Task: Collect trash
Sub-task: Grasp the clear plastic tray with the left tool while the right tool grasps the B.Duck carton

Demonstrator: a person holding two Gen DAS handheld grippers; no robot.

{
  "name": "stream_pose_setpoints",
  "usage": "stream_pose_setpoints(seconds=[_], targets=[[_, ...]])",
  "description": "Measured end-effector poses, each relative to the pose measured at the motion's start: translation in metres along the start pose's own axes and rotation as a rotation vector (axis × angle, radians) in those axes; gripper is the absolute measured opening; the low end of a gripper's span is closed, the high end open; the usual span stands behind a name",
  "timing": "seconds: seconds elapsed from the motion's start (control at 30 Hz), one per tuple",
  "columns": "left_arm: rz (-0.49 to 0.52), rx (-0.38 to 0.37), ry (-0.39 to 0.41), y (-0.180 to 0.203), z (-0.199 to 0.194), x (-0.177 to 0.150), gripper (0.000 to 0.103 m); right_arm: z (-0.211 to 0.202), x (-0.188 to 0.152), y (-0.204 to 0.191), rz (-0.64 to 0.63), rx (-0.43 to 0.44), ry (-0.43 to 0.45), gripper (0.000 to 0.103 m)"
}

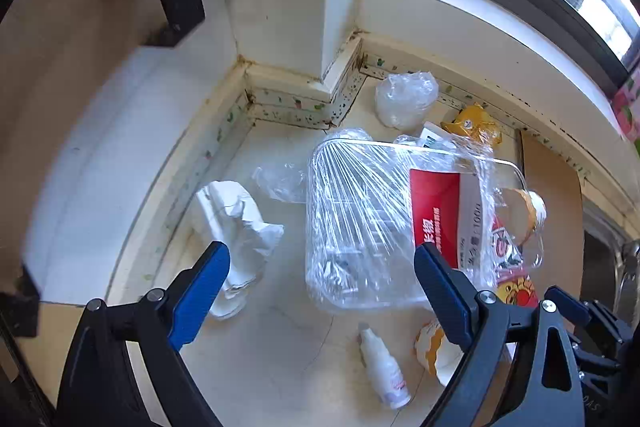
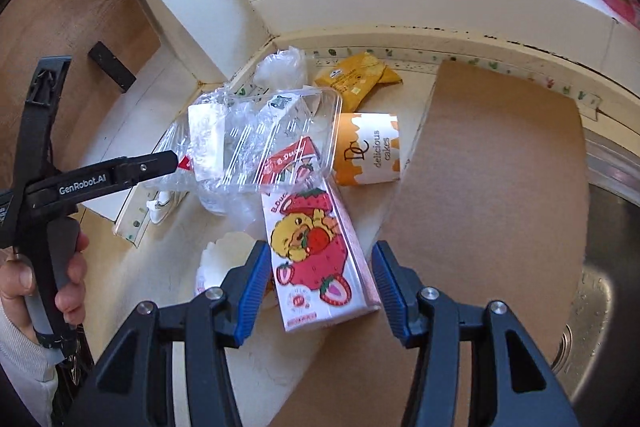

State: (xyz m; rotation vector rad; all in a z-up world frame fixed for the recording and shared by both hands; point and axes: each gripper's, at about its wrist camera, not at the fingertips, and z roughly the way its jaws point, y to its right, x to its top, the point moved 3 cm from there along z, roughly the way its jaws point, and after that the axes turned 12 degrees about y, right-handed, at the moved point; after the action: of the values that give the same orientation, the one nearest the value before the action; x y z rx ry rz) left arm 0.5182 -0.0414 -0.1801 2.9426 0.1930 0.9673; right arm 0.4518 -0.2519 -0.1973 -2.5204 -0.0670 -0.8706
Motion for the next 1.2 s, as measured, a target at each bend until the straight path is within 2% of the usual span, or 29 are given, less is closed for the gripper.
stream_pose_setpoints(seconds=[0.27, 0.33, 0.43, 0.47, 0.53, 0.57, 0.6, 0.67, 0.87, 0.9, 0.93, 1.2], targets=[[-0.137, -0.107, -0.060, -0.012, 0.029, 0.001, 0.092, 0.033, 0.010, -0.008, -0.048, -0.039, -0.059, 0.053], [-0.146, -0.123, -0.066, -0.011, 0.033, 0.001, 0.092, 0.040, 0.011, -0.008, -0.058, -0.056, -0.077, 0.053], [-0.140, -0.136, -0.062, -0.008, 0.035, 0.001, 0.091, 0.047, 0.015, -0.006, -0.034, -0.029, -0.089, 0.053], [-0.139, -0.143, -0.060, -0.007, 0.035, 0.001, 0.088, 0.048, 0.016, -0.006, -0.031, -0.024, -0.090, 0.053], [-0.146, -0.179, -0.057, -0.003, 0.034, 0.002, 0.068, 0.050, 0.017, -0.008, -0.035, -0.015, -0.092, 0.052], [-0.152, -0.198, -0.055, -0.002, 0.030, 0.002, 0.061, 0.051, 0.016, -0.010, -0.037, -0.010, -0.095, 0.052], [-0.158, -0.218, -0.051, -0.001, 0.027, 0.001, 0.044, 0.052, 0.016, -0.012, -0.045, -0.006, -0.096, 0.052], [-0.161, -0.220, -0.040, -0.001, 0.017, -0.001, 0.038, 0.053, 0.016, -0.015, -0.060, 0.002, -0.096, 0.051], [-0.158, -0.181, 0.059, 0.000, -0.018, -0.007, 0.029, 0.043, 0.017, -0.023, -0.085, 0.049, -0.061, 0.020], [-0.160, -0.175, 0.075, -0.001, -0.025, -0.009, 0.028, 0.040, 0.018, -0.025, -0.087, 0.055, -0.056, 0.012], [-0.155, -0.164, 0.093, -0.001, -0.034, -0.011, 0.027, 0.036, 0.018, -0.025, -0.088, 0.058, -0.051, 0.000], [-0.045, -0.078, 0.288, 0.006, -0.111, -0.024, 0.024, 0.014, 0.003, -0.027, -0.074, 0.081, -0.042, 0.000]])
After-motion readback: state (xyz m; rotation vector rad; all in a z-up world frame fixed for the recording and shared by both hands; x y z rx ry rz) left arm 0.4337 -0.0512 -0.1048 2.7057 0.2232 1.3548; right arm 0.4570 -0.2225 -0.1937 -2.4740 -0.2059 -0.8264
